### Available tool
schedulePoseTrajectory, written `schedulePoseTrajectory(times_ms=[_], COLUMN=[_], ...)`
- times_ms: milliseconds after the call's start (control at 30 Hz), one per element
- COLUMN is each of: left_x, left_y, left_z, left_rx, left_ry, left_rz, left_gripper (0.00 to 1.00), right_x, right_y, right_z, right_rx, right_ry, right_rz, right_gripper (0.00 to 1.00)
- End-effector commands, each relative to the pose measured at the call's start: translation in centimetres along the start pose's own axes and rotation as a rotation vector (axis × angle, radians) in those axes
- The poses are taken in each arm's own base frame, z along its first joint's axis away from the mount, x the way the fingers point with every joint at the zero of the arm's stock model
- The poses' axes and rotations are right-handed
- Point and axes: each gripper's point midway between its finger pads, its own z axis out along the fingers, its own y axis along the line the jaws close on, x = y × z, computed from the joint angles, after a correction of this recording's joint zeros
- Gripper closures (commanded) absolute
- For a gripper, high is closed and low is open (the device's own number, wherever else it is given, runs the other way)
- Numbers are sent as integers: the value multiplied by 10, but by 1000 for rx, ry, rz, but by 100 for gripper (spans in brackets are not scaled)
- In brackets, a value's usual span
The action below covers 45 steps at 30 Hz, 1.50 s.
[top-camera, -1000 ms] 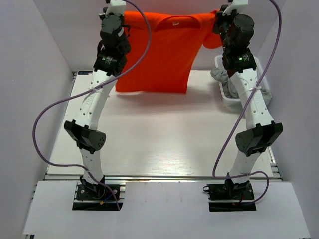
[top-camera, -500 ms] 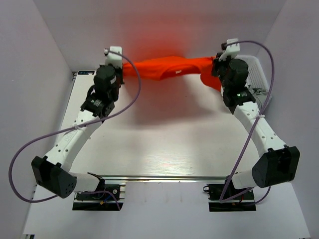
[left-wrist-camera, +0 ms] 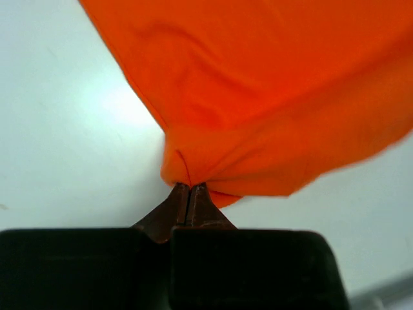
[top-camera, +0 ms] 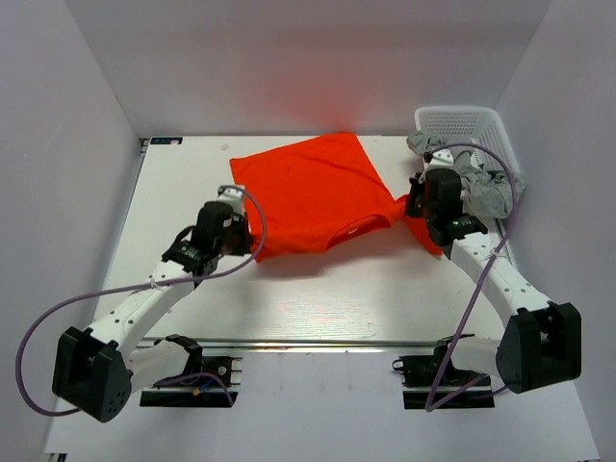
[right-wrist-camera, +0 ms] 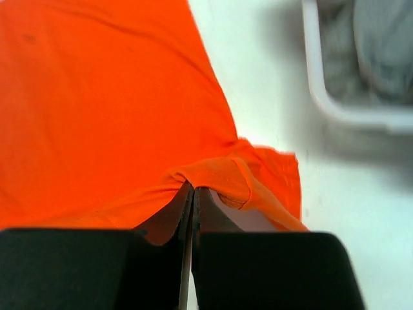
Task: Fold and stack the t-shirts
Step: Flatten out the tshirt
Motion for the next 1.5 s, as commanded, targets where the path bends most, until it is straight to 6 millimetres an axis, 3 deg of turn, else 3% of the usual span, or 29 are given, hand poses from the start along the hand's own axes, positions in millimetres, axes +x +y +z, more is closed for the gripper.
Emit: schedulePoseTrajectory(times_ms=[0, 67, 200, 300, 433, 467, 500, 567, 600, 633, 700, 733, 800, 900, 933, 967, 1000, 1033, 1100, 1200, 1233, 1267, 1333, 1367, 1467], left_x=[52, 71, 115, 144, 169, 172, 178, 175, 178, 174, 148, 136, 94, 50, 26, 9, 3, -20, -31, -34, -53, -39, -52, -41, -53], left_y=[-33, -43, -72, -83, -93, -94, -94, -96, -90, -90, -87, -88, -85, -80, -88, -84, -81, -81, -73, -55, -45, -41, -32, -26, -16], left_z=[-19, -26, -46, -61, -79, -83, -88, -93, -96, -96, -92, -91, -75, -52, -41, -32, -17, -9, 15, 60, 70, 93, 114, 134, 163], left_rx=[215, 270, 459, 541, 611, 624, 633, 636, 600, 588, 527, 511, 429, 339, 349, 328, 288, 243, 157, -7, -77, -111, -140, -156, -174], left_ry=[144, 208, 383, 516, 650, 670, 719, 746, 776, 770, 711, 672, 510, 307, 210, 155, 149, 95, 84, 166, 131, 179, 155, 188, 178], left_rz=[-110, -142, -169, -167, -143, -139, -115, -88, -78, -46, -4, 18, 64, 82, 75, 63, 45, 14, 26, 50, 36, 48, 38, 56, 56], left_gripper=[100, 100, 100, 100, 98, 91, 67, 33, 3, 0, 0, 0, 0, 0, 0, 0, 0, 0, 0, 0, 0, 0, 0, 0, 0], right_x=[44, 80, 131, 162, 194, 202, 206, 216, 216, 212, 199, 183, 151, 120, 107, 98, 97, 94, 83, 85, 90, 100, 114, 124, 141], right_y=[-30, -41, -52, -51, -58, -61, -67, -71, -77, -77, -81, -83, -85, -77, -69, -48, -40, -28, -9, 13, 13, 13, 16, 18, 23], right_z=[-9, -19, -44, -62, -86, -92, -98, -104, -106, -105, -103, -100, -93, -80, -74, -63, -62, -61, -55, -51, -46, -40, -34, -31, -22], right_rx=[178, 240, 327, 330, 402, 427, 468, 503, 541, 539, 554, 562, 568, 501, 453, 316, 266, 194, 76, -39, -36, -24, -19, -22, -31], right_ry=[170, 307, 480, 583, 683, 714, 732, 770, 773, 771, 746, 702, 604, 512, 456, 431, 410, 394, 332, 324, 323, 355, 401, 434, 486], right_rz=[68, 56, 128, 145, 203, 204, 196, 201, 181, 174, 141, 128, 114, 113, 132, 135, 144, 160, 174, 191, 194, 196, 208, 204, 200], right_gripper=[100, 100, 100, 100, 100, 92, 80, 53, 49, 45, 38, 30, 15, 10, 10, 10, 10, 10, 10, 10, 10, 10, 10, 10, 10])
